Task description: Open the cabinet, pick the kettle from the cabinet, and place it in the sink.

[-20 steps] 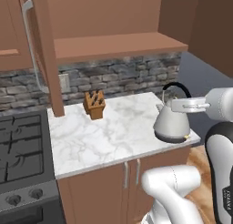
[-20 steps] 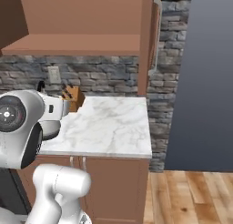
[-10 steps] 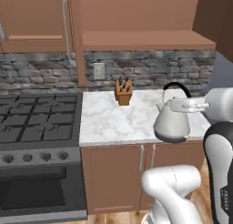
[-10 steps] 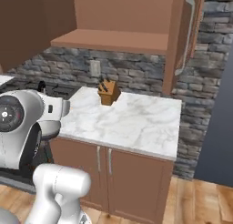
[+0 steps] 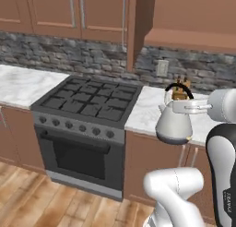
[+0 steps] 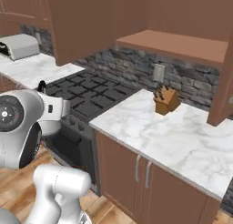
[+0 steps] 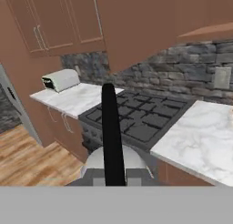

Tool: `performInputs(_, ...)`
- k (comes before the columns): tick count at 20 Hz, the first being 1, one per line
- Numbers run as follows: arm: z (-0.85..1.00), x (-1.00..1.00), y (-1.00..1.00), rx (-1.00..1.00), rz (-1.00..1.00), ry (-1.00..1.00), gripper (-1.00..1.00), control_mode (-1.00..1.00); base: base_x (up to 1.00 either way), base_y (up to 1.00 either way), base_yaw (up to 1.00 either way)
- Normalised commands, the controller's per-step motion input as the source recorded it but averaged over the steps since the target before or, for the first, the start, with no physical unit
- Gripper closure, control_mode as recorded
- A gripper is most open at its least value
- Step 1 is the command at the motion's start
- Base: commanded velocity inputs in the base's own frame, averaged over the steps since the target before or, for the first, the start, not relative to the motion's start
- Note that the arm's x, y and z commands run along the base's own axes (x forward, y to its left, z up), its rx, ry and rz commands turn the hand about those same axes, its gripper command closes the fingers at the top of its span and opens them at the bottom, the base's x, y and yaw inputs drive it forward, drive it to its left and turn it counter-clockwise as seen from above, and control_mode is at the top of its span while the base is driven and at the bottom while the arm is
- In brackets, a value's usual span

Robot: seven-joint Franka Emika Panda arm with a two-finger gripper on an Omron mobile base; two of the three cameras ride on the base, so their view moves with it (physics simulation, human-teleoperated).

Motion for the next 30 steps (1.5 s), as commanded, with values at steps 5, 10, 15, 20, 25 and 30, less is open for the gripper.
performInputs(5,0.0,0.0,0.0,0.0,0.0,0.0,1.0,1.0,-0.24,0.02,0.72)
performInputs(10,0.0,0.0,0.0,0.0,0.0,0.0,1.0,1.0,-0.17,0.04,0.79)
performInputs(15,0.0,0.0,0.0,0.0,0.0,0.0,1.0,1.0,-0.13,0.04,0.82)
performInputs(20,0.0,0.0,0.0,0.0,0.0,0.0,1.0,1.0,-0.1,0.05,0.82)
performInputs(25,0.0,0.0,0.0,0.0,0.0,0.0,1.0,1.0,-0.07,0.06,0.82)
performInputs(30,0.0,0.0,0.0,0.0,0.0,0.0,1.0,1.0,-0.09,0.08,0.8)
